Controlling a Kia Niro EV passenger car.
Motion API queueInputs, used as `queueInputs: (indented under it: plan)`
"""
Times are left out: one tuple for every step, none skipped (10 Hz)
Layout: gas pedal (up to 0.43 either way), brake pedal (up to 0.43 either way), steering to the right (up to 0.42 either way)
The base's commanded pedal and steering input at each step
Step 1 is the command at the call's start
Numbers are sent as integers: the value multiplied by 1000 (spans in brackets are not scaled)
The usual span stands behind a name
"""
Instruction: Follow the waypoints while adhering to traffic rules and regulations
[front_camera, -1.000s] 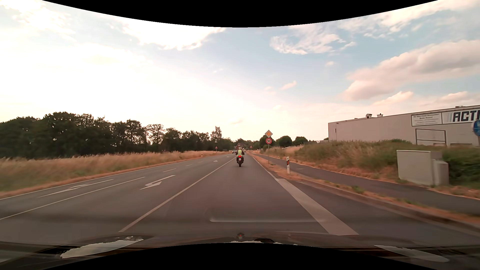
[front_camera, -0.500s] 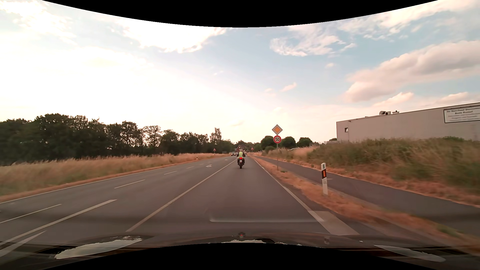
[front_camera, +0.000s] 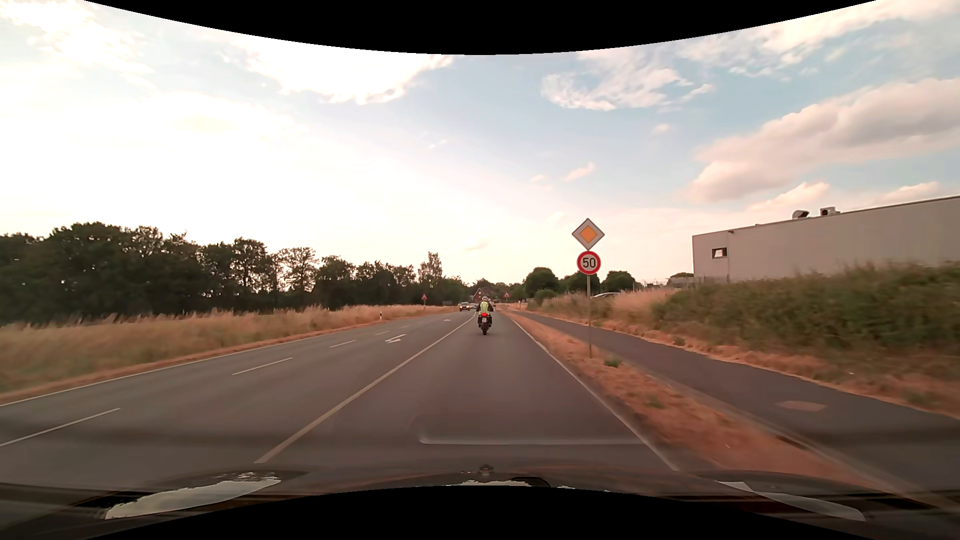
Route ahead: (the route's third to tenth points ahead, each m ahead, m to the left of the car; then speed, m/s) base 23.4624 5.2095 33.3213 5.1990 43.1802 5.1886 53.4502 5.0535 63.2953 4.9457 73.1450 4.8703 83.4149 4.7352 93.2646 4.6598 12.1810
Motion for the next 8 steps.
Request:
queueInputs:
  plan:
    - [150,0,-4]
    - [150,0,-4]
    - [150,0,-4]
    - [157,0,-4]
    - [157,0,-4]
    - [157,0,-4]
    - [157,0,-4]
    - [157,0,-4]
